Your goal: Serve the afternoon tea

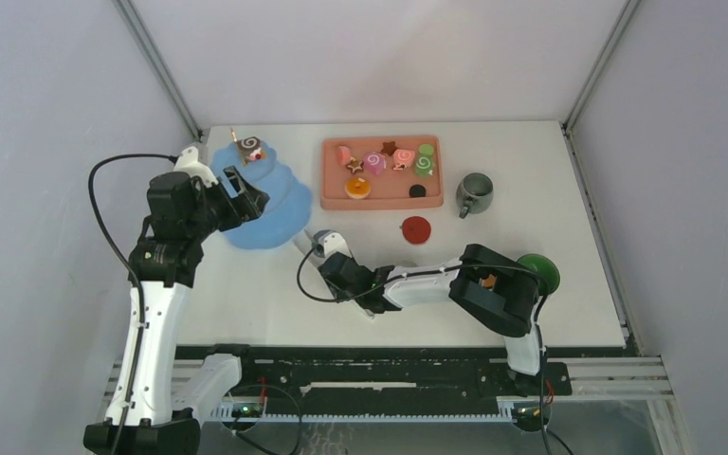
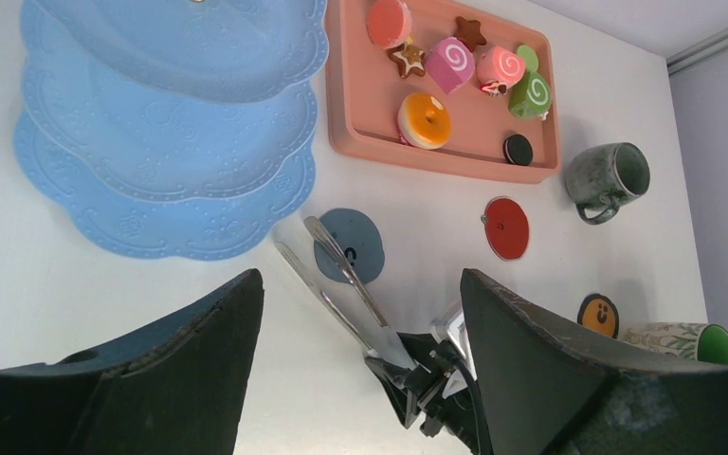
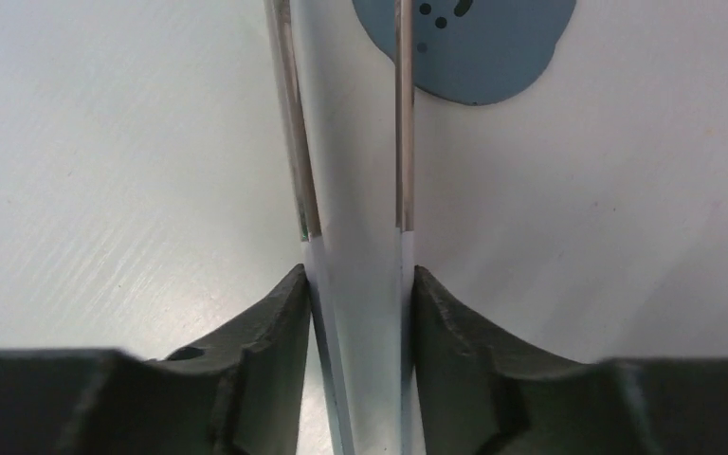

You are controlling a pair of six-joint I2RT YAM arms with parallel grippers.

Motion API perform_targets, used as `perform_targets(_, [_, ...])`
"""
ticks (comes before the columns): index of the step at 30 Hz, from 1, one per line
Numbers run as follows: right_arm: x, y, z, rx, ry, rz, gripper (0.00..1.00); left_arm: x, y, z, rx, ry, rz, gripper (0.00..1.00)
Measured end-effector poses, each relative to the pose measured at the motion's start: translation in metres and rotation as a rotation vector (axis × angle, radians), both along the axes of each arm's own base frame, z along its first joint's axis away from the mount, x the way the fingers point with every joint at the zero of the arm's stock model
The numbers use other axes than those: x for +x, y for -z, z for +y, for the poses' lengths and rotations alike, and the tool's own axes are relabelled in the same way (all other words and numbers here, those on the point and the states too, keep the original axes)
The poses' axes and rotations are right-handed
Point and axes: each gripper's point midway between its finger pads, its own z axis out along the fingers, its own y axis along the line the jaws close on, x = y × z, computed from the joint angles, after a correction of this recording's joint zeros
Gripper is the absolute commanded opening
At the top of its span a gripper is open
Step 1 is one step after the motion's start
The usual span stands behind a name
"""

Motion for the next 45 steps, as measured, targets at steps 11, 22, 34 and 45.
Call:
perform_targets(11, [-0.004, -0.037, -0.018, 0.009, -0.050, 0.015, 0.11, 0.001, 0.001, 0.000, 0.001, -0.001, 0.004, 0.81])
perform_targets(22, [0.070, -0.219, -0.078, 0.279, 0.098, -0.031, 0.16, 0.003, -0.007, 0.005, 0.010, -0.028, -0.014, 0.81])
perform_targets(34, [0.120, -0.193, -0.178, 0.079, 0.344, 0.162, 0.37, 0.006, -0.003, 0.006, 0.013, -0.032, -0.001, 0.81])
perform_targets(45, [0.130, -0.162, -0.233, 0.012, 0.481, 0.259, 0.49, 0.008, -0.004, 0.005, 0.008, -0.032, -0.004, 0.81])
